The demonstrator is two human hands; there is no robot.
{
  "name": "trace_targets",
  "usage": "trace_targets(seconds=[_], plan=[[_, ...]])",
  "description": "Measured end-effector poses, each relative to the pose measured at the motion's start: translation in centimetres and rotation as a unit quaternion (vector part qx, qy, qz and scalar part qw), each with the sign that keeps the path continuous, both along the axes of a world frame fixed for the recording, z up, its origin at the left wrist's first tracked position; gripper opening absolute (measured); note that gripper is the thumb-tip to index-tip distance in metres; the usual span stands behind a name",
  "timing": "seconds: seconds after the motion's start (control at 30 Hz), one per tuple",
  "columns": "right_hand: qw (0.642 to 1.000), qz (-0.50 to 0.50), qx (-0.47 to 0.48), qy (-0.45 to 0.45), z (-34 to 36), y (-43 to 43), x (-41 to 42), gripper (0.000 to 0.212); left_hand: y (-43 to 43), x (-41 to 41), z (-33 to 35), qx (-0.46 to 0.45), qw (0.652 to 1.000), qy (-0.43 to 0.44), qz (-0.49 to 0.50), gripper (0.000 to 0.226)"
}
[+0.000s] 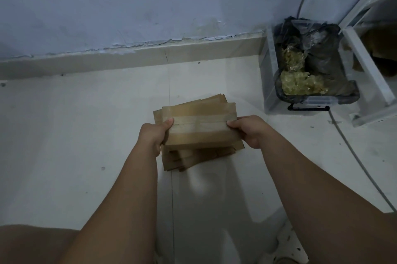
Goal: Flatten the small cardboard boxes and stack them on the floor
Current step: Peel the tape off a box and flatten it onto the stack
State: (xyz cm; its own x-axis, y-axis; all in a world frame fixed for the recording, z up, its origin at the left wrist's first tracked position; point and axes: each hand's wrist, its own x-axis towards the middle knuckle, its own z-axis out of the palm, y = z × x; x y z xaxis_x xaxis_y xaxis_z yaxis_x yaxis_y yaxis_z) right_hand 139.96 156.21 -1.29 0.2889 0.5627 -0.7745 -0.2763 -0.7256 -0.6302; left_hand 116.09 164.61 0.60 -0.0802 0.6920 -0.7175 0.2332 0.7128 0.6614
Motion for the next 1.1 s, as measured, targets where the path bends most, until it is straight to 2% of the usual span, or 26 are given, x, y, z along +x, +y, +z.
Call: trace_targets(seconds=[0.1,0.2,0.33,0.47,0.63,0.77,1.0,1.1], plan=[[1.0,-0.01,-0.001,0.029,-0.34,-0.05,-0.07,0.01,-0.04,-0.08,-0.14,-0.009,1.0,-0.014,-0.002,0.053],[0.999,-0.022,0.017,0.045,-0.62,-0.28,-0.21,0.029,-0.29,0.13,-0.23,-0.01,1.0,-0.008,0.003,0.04],[0.999,-0.021,0.034,0.019,-0.59,-0.46,-0.36,0.037,-0.28,-0.08,-0.48,-0.022,0.999,0.008,0.024,0.057],[0.999,-0.031,0.031,0.018,-0.47,-0.47,-0.51,0.046,-0.22,-0.47,-0.51,-0.011,0.999,0.036,0.003,0.061],[0.998,-0.034,0.005,0.055,-0.05,-0.07,-0.66,0.01,-0.34,-0.41,-0.37,0.011,0.998,0.055,0.0,0.051],[0.999,-0.026,-0.013,0.034,-0.2,0.14,-0.6,0.012,-0.17,-0.57,-0.14,0.029,0.993,0.116,-0.016,0.047],[0.999,-0.03,-0.016,0.028,-0.47,0.1,-0.45,0.014,-0.18,-0.71,-0.09,-0.015,0.999,-0.03,0.019,0.039],[0.999,-0.032,-0.015,0.009,-0.48,0.3,-0.67,0.018,-0.17,-0.45,-0.13,-0.009,1.0,-0.011,0.02,0.04]])
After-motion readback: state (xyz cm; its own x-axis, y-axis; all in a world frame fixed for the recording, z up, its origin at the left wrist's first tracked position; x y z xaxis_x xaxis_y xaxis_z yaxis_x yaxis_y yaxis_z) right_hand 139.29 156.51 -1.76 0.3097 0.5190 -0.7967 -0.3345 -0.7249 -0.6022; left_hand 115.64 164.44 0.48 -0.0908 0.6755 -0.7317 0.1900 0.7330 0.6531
